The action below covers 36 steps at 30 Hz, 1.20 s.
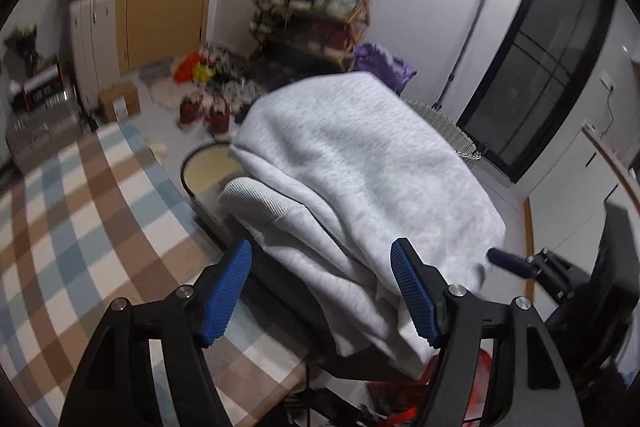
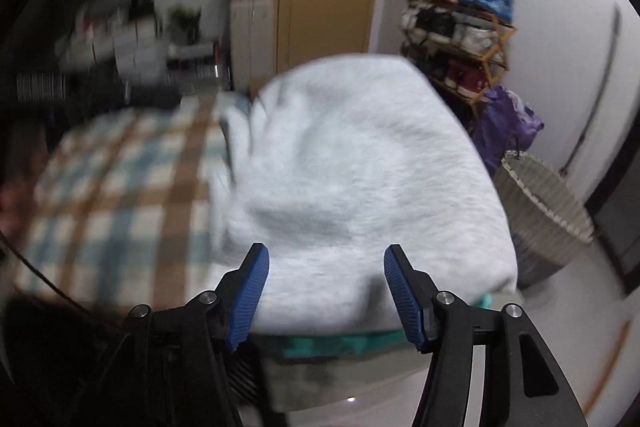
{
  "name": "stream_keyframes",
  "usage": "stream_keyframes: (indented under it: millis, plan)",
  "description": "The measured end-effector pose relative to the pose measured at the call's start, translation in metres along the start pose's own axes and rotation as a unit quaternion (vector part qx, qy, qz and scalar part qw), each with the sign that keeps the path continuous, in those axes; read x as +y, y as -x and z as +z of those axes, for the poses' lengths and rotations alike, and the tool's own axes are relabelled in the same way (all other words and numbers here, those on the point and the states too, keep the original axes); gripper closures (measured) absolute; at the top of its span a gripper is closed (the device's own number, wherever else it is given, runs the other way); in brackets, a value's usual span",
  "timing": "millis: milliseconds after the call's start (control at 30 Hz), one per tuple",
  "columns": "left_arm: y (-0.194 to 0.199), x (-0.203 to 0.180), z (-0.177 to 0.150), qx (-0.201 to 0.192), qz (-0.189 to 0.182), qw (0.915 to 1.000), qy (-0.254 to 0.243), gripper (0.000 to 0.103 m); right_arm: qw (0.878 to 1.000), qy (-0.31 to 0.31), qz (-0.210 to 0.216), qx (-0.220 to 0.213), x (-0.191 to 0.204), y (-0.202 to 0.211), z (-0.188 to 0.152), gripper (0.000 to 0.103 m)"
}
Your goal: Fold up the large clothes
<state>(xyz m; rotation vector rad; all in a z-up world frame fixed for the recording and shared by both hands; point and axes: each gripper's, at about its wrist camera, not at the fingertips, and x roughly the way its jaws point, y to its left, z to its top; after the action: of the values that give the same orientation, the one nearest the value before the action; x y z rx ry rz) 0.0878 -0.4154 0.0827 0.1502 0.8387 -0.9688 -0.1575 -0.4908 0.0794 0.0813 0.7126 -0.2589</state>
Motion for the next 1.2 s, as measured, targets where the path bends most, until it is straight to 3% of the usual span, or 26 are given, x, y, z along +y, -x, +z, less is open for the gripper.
stream_keyframes:
  millis: [100,167,200,300,367,467,633,767,867,1033,1200]
  plan:
    - [0.037,-0.028,-0.023,-0.065,0.037,0.9963,-0.043,0.032,0.993,-0.067,0.001,-0.095,-0.005,0.057,-0.016,0.018]
    - [0.061,-0.047,-0.041,-0.112,0.052,0.9906,-0.060,0.016,0.984,-0.084,-0.008,-0.159,-0.001,0.092,-0.029,0.007]
    - [0.072,-0.054,-0.050,-0.137,0.057,0.9870,-0.062,0.015,0.978,-0.087,-0.011,-0.188,0.003,0.107,-0.036,0.001]
    - [0.100,-0.074,-0.076,-0.191,0.065,0.9770,-0.069,0.012,0.964,-0.078,-0.034,-0.252,0.020,0.146,-0.051,0.000]
    - [0.114,-0.084,-0.092,-0.216,0.096,0.9695,-0.067,0.001,0.957,-0.072,-0.053,-0.277,0.032,0.165,-0.059,0.000]
    - [0.128,-0.091,-0.110,-0.244,0.116,0.9616,-0.049,0.001,0.952,-0.061,-0.070,-0.291,0.047,0.179,-0.072,0.000]
    - [0.130,-0.090,-0.119,-0.235,0.126,0.9636,-0.021,0.001,0.953,-0.038,-0.066,-0.293,0.062,0.184,-0.097,0.000]
    - [0.129,-0.097,-0.128,-0.228,0.141,0.9630,-0.027,0.001,0.940,-0.013,-0.085,-0.330,0.072,0.192,-0.115,0.000]
    - [0.125,-0.099,-0.127,-0.224,0.133,0.9653,-0.022,0.001,0.938,-0.029,-0.084,-0.335,0.067,0.193,-0.120,0.000]
    - [0.116,-0.103,-0.126,-0.234,0.143,0.9615,-0.019,0.001,0.934,-0.064,-0.073,-0.343,0.051,0.198,-0.122,0.000]
    - [0.108,-0.107,-0.124,-0.238,0.148,0.9596,-0.022,0.001,0.932,-0.062,-0.090,-0.344,0.050,0.204,-0.129,0.000]
